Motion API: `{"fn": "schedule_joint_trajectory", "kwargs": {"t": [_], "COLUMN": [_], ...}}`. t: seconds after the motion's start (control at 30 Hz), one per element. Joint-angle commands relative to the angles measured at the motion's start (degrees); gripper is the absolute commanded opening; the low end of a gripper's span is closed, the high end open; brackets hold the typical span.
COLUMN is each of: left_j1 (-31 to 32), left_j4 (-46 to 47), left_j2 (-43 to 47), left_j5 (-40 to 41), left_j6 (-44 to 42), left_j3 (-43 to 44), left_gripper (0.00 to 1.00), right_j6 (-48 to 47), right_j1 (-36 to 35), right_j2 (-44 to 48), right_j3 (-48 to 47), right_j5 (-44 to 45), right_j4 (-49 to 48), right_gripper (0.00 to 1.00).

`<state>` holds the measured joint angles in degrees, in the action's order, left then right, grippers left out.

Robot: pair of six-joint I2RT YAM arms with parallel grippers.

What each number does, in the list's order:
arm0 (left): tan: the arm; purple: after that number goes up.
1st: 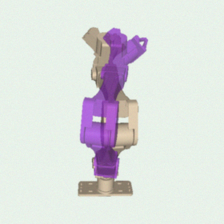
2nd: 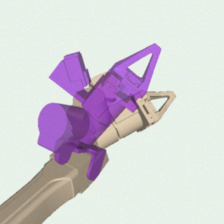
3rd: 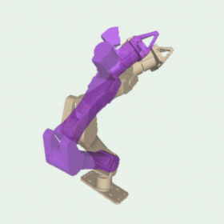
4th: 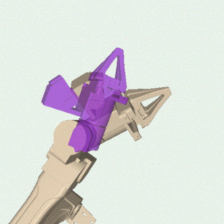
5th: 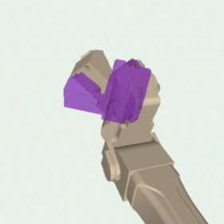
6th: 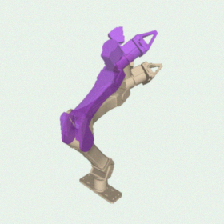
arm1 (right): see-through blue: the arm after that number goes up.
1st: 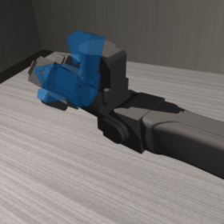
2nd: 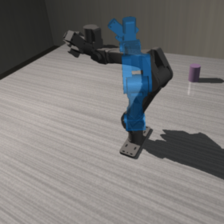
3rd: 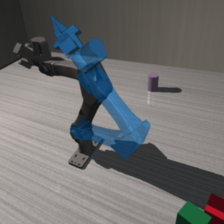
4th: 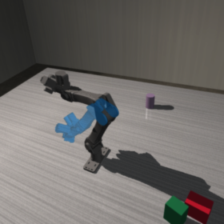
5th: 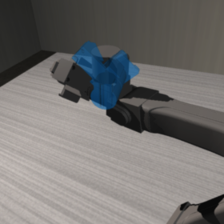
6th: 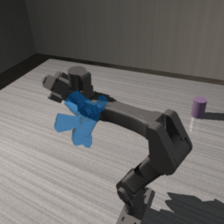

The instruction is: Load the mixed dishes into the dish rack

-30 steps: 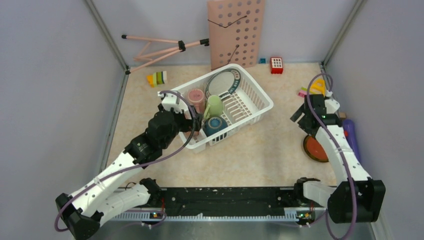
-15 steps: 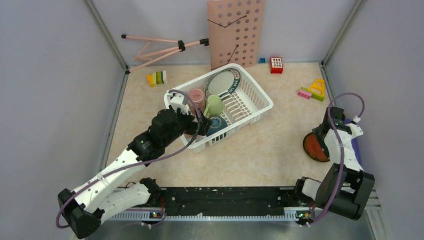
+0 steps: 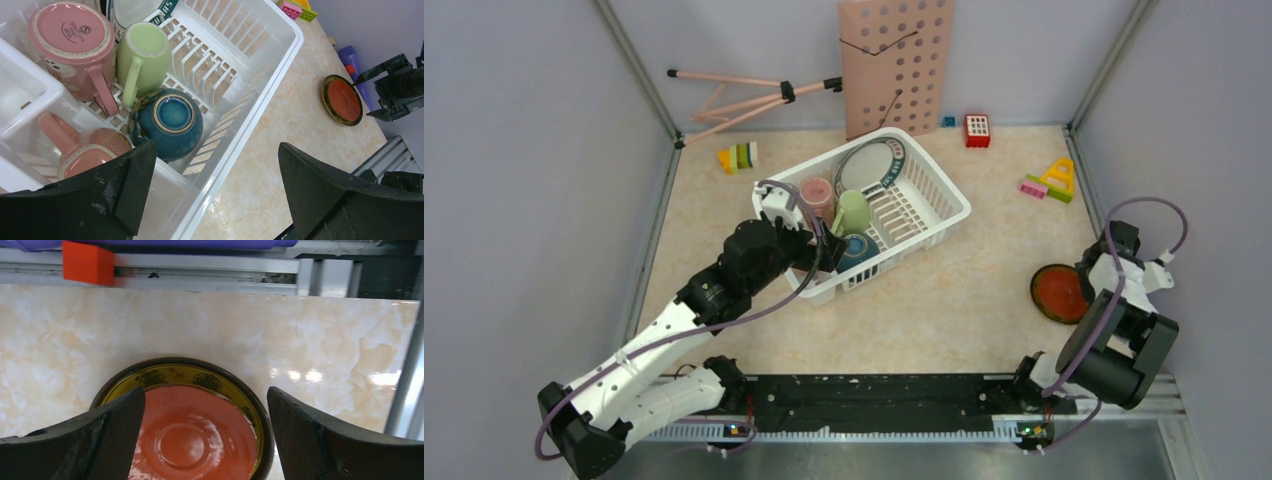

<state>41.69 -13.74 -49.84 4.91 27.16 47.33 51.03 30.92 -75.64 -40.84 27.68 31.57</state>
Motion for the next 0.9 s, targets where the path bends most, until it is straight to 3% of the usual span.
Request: {"fn": "schedule_joint_trajectory", "kwargs": {"t": [0.0,0.2,0.37,0.7,0.87], "left_j1": [-0.1,-0.1,-0.1,-0.1,-0.1], "left_j4": [2.0,2.2,2.6,4.9,6.3], "left_j2": [0.7,0.5,1.1,-1.7,-1.9], "left_j5": [-0.2,0.5,2.0,2.2,1.9], "left_j6": [0.5,0.5,0.3,0.5,1.6], "left_j3": [0.4,0.0,0.0,-0.3,-1.3], "left_gripper": [0.96,0.96,0.97,0.97,0.97], "right_j6": [-0.7,1.6,0.5,1.5,4.6], "right_j1": [0.5,0.5,-0.6,-13.3,-23.7], "right_j2": [-1.2,-4.9,-2.7,1.6,3.7], "right_j3": [2.0,5.9,8.0,10.9,11.5], "right_j5": [-5.6,-12.9,-18.2,-26.6,-29.0], "right_j4": [-7.0,-10.5,-10.6,-7.6,-7.1], "right_gripper": [0.89,0.87,0.84,0.81,0.78]}}
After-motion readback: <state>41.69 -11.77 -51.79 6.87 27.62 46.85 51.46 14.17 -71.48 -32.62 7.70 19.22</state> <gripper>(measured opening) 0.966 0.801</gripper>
